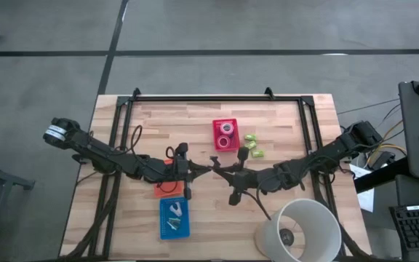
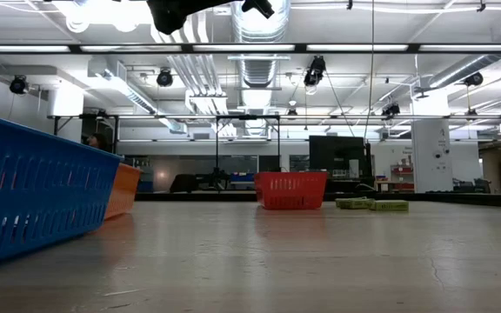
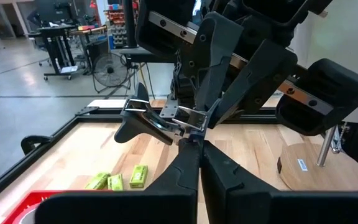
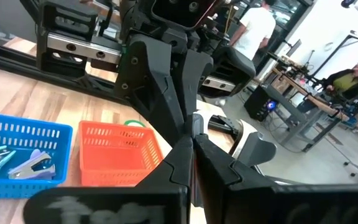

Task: Pick and place Stapler, Stapler remover, tape
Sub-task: Put the black staple remover into the blue bin

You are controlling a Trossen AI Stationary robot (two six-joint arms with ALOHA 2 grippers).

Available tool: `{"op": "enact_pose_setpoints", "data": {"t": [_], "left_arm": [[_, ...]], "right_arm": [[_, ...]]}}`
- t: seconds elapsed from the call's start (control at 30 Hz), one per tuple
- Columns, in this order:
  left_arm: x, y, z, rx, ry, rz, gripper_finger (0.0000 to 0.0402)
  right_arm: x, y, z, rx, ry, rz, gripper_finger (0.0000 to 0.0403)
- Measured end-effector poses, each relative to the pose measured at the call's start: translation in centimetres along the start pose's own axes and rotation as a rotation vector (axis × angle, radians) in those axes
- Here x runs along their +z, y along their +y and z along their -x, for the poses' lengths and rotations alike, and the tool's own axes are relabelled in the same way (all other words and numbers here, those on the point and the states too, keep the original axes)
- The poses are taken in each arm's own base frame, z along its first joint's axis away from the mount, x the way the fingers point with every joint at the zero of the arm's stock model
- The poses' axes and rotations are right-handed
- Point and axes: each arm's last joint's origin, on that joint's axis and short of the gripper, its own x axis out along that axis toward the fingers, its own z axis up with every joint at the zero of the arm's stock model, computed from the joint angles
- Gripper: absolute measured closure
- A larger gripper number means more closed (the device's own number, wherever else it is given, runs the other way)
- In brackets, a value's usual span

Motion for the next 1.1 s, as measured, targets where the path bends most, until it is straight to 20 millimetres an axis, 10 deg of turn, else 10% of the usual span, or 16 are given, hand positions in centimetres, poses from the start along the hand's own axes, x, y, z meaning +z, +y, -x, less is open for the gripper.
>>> {"op": "enact_pose_setpoints", "data": {"t": [0.57, 1.1], "left_arm": [[0.0, 0.5, 1.5, -0.031, 0.125, -0.017, 0.0398], [-4.6, -5.0, 8.2, -0.603, 0.684, 0.336, 0.0397]], "right_arm": [[1.7, 0.2, 2.0, 0.050, -0.080, -0.006, 0.0240], [1.1, -0.6, 1.6, 0.034, -0.029, -0.016, 0.0242]]}}
